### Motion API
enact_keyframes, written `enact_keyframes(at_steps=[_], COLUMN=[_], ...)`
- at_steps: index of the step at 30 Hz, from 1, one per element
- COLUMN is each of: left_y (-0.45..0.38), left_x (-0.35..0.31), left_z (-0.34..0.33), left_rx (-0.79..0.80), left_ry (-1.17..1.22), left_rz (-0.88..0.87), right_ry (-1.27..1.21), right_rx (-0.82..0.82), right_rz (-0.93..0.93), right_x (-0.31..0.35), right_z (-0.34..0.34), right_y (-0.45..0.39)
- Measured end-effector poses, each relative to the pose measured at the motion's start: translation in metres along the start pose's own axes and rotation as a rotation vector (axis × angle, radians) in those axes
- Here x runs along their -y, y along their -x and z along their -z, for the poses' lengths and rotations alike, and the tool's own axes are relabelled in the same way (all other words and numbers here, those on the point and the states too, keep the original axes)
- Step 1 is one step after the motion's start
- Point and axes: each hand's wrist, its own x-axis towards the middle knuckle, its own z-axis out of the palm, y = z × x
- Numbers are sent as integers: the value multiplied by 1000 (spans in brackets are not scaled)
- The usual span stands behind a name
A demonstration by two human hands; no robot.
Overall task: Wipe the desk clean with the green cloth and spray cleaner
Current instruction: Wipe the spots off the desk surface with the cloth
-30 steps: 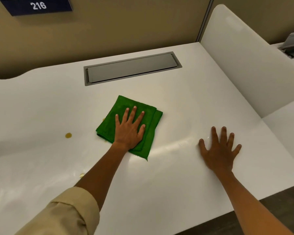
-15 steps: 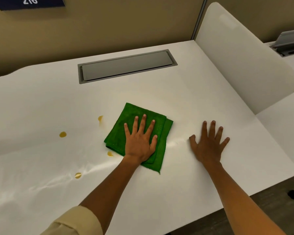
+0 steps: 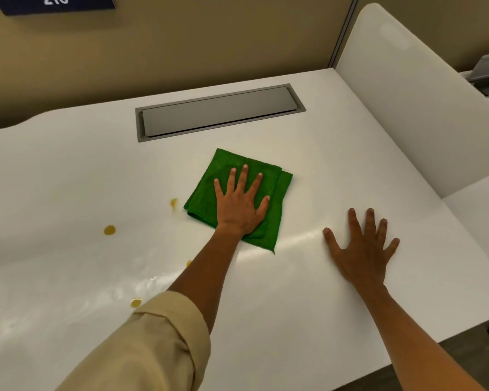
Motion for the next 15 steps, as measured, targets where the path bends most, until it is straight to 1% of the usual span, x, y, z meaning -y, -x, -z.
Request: enact_keyframes(at_steps=[5, 9, 12, 15], left_y=[5, 41, 79, 111], left_x=[74, 133, 148, 132], left_z=[8, 10, 7, 1], left_rx=[-40, -81, -102, -114], left_ry=[10, 30, 17, 21], left_rz=[126, 206, 225, 236], right_ry=[1, 1, -2, -1], right_rx=[-3, 0, 3, 7], right_rz=[-6, -5, -4, -8], right_x=[0, -1, 1, 3], right_z=[0, 1, 0, 1], right_y=[-1, -1, 1, 2])
